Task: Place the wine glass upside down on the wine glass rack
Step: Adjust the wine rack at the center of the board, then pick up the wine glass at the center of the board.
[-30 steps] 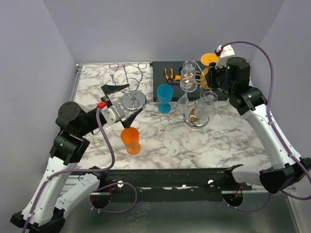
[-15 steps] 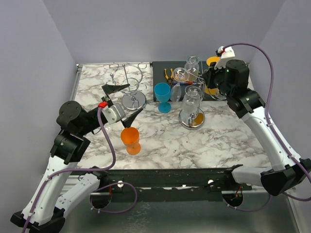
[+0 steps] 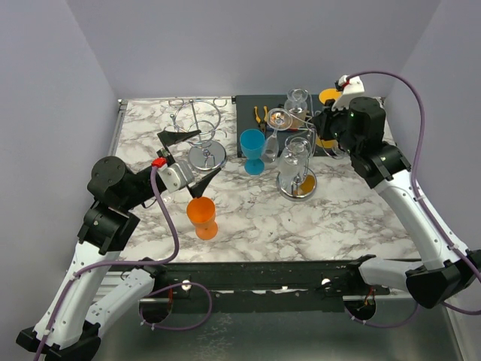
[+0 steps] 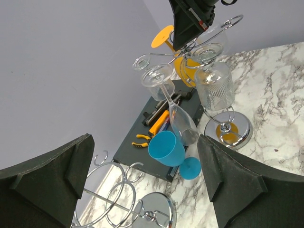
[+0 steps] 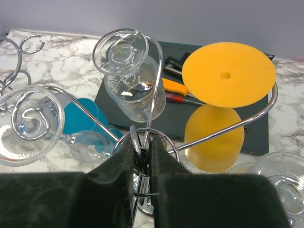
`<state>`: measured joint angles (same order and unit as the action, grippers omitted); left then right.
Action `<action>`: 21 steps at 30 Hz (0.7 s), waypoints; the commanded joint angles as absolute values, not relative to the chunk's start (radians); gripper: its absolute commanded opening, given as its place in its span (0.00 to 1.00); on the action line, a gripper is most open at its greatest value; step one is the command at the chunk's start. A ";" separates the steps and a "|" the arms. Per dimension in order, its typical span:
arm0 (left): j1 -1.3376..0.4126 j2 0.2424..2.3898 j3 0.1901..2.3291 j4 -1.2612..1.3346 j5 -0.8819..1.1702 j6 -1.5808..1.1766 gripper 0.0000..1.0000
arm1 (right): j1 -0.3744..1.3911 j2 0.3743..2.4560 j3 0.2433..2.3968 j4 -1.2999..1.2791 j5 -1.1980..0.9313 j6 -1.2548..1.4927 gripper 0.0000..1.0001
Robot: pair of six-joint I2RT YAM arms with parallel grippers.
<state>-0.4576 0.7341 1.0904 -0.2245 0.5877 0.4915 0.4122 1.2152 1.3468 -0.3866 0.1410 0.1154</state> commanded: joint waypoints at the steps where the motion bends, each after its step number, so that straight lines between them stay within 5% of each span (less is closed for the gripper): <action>1: -0.454 0.731 1.109 -0.230 0.600 0.495 0.99 | 0.418 1.213 1.377 -0.418 0.144 0.164 0.19; 8: -0.454 0.720 1.086 -0.232 0.597 0.475 0.99 | 0.419 1.208 1.481 -0.459 0.089 0.159 0.53; 15: -0.454 0.698 1.036 -0.241 0.578 0.446 0.99 | 0.428 1.255 1.620 -0.512 0.033 0.151 0.68; 21: -0.454 0.668 1.017 -0.254 0.537 0.409 0.99 | 0.649 1.385 1.780 -0.559 0.201 0.057 0.74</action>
<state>-0.4576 0.6975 1.0294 -0.2295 0.5823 0.4492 0.5137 1.2926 1.6863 -0.4824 0.1104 0.1341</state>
